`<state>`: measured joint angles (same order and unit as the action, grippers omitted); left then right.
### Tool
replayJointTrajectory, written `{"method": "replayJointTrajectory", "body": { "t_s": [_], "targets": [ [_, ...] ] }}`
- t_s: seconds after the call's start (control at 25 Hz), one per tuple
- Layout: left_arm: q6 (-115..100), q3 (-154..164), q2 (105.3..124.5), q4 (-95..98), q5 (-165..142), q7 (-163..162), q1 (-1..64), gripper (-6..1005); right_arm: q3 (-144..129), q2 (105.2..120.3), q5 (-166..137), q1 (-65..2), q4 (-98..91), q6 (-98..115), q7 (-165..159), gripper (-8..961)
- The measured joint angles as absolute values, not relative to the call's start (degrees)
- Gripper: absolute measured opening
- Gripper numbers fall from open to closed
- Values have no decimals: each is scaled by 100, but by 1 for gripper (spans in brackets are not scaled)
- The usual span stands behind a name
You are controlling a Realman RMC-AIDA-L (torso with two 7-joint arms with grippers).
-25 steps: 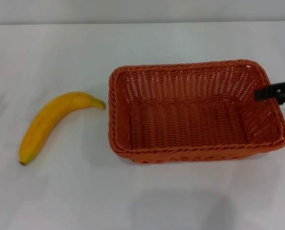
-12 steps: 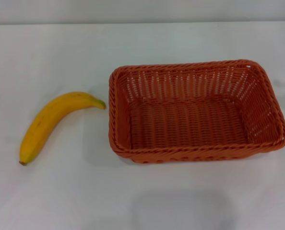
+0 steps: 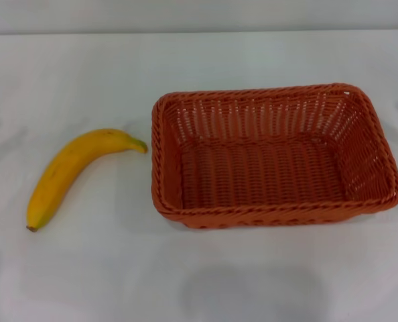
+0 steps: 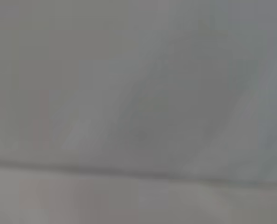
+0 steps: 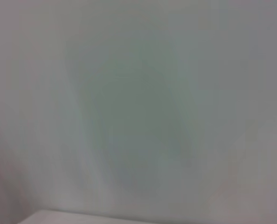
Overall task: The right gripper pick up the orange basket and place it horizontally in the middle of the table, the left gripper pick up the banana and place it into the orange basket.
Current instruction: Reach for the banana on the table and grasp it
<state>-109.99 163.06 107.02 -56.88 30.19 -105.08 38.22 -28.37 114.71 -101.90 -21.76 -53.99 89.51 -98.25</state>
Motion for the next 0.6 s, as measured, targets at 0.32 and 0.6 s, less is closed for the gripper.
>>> {"method": "replayJointTrajectory", "body": {
  "t_s": [0.32, 0.6],
  "targets": [
    [-10916, 16326, 10369, -5781, 419, -10416, 5128, 820, -2821, 11474, -9453, -1992, -5024, 9031, -9466, 734],
    [-10336, 16330, 10614, -5488, -1719, -10135, 6215, 876, -2827, 11475, -9370, -1978, -5004, 9048, -9225, 733]
  ]
}}
